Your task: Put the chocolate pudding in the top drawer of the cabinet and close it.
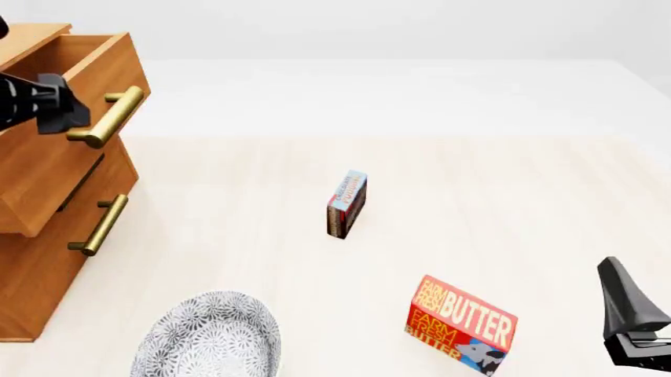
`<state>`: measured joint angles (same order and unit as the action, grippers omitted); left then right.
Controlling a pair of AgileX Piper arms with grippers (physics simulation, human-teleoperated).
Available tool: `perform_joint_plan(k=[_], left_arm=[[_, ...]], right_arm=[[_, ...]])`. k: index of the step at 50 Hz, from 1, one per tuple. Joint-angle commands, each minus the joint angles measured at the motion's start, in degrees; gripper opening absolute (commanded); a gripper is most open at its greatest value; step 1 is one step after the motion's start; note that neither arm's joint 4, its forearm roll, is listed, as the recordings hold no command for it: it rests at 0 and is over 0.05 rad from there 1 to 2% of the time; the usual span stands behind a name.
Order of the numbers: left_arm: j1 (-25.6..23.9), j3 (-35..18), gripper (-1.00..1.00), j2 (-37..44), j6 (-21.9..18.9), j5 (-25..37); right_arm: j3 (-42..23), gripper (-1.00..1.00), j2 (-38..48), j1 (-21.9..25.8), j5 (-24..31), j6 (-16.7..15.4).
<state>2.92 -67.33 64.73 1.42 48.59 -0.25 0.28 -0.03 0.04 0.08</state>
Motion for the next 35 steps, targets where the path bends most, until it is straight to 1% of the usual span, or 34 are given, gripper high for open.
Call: perform_joint_plan(k=[1, 9, 20, 35], left_arm=[[0.1, 1.1, 1.0, 0.1, 0.0, -0.4], [0.1, 2.2, 1.0, 0.6, 0.2, -1.3], [-2.3, 2.2, 1.0, 2.5, 0.7, -2.2], [-4.2, 2.5, 1.0, 2.9, 0.8, -2.6]], right_arm=[[0.0, 1.0, 0.0, 0.0, 0.0, 0.0], [0.0, 1.0, 0.0, 0.0, 0.0, 0.0], [0.0, 1.0, 0.0, 0.0, 0.0, 0.0], [0.0, 1.0, 0.0, 0.0, 0.0, 0.0]])
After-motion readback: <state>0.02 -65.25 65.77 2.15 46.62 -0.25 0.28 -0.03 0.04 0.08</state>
